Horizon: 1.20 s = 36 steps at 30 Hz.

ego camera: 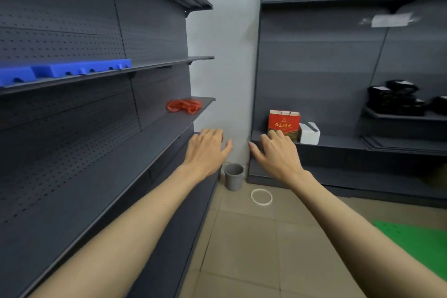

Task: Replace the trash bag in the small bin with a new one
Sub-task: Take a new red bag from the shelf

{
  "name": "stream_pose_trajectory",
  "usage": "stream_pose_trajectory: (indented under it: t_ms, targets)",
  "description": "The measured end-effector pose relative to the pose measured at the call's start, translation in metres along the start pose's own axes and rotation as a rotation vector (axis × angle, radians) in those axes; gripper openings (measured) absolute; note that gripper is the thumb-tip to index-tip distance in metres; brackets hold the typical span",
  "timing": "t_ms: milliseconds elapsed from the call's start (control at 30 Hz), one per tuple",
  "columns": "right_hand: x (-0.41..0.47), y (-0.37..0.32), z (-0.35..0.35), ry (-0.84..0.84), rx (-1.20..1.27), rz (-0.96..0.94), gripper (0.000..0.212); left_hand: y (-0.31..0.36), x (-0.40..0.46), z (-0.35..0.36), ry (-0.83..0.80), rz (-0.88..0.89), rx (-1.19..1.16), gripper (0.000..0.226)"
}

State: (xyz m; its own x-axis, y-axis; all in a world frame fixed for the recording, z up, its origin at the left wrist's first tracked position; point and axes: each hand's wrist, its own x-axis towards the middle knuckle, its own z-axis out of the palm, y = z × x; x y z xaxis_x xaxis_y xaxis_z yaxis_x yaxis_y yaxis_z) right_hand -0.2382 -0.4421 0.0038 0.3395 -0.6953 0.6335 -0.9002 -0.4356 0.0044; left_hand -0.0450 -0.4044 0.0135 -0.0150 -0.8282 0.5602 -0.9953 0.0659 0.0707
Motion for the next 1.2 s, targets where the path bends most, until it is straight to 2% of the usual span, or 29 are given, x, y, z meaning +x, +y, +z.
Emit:
stream_pose_trajectory:
  t_ms: [367, 567, 867, 1200]
  targets:
    - [0.183, -0.008, 0.083, 0.037, 0.036, -0.027, 0.045, -0.086, 0.161, 0.056, 0.111, 0.029, -0.060, 0.031]
    - [0.247, -0.002, 0.134, 0.096, 0.043, -0.036, 0.045, -0.124, 0.228, 0.091, 0.126, 0.058, -0.064, 0.033]
    - [0.309, 0.027, 0.208, 0.085, 0.072, -0.055, 0.042, -0.152, 0.299, 0.163, 0.121, 0.074, -0.069, 0.030]
    - [0.409, 0.094, 0.294, 0.059, 0.088, -0.071, 0.043, -0.151, 0.420, 0.242, 0.130, 0.026, 0.025, 0.031]
